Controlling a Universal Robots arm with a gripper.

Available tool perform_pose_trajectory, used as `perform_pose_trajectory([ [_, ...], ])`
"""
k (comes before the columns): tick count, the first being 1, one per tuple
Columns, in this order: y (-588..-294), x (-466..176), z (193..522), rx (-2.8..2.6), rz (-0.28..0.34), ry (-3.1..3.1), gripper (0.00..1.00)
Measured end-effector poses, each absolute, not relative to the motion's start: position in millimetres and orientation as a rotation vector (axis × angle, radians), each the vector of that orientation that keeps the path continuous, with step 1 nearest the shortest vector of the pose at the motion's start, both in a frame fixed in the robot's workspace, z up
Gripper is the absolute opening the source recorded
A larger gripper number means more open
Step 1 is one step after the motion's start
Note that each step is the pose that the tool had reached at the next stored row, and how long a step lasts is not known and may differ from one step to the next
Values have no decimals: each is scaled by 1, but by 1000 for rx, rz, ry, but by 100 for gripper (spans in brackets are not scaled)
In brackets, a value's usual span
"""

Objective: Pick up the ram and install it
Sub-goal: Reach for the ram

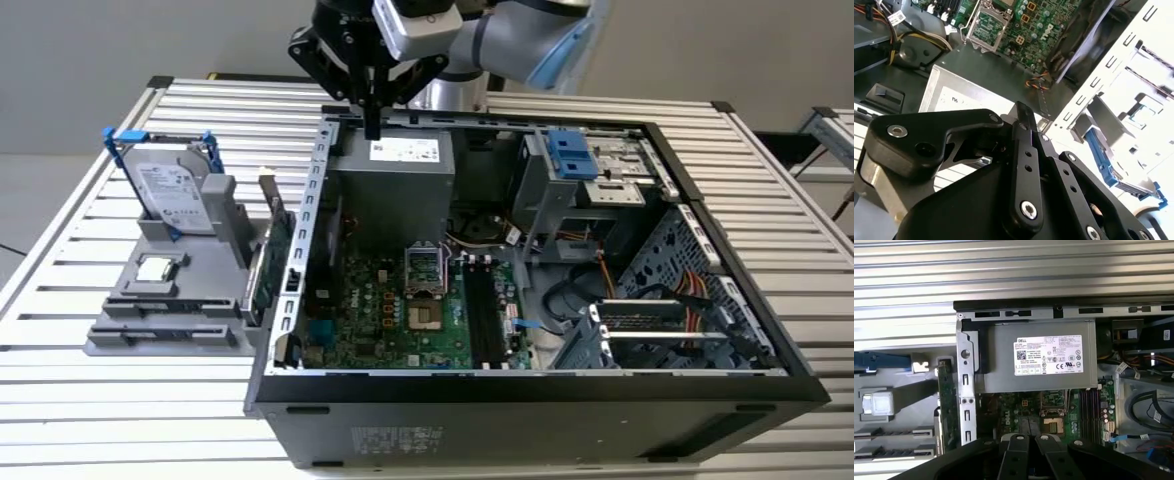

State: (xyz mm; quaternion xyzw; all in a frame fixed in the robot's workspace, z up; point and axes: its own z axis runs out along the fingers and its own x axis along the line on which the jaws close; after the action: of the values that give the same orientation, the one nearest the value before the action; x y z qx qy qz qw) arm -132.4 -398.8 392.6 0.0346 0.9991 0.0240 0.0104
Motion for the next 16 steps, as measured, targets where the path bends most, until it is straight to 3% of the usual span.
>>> perform_pose_trajectory([
  [16,-399,-149,393,107,75,3118,0],
])
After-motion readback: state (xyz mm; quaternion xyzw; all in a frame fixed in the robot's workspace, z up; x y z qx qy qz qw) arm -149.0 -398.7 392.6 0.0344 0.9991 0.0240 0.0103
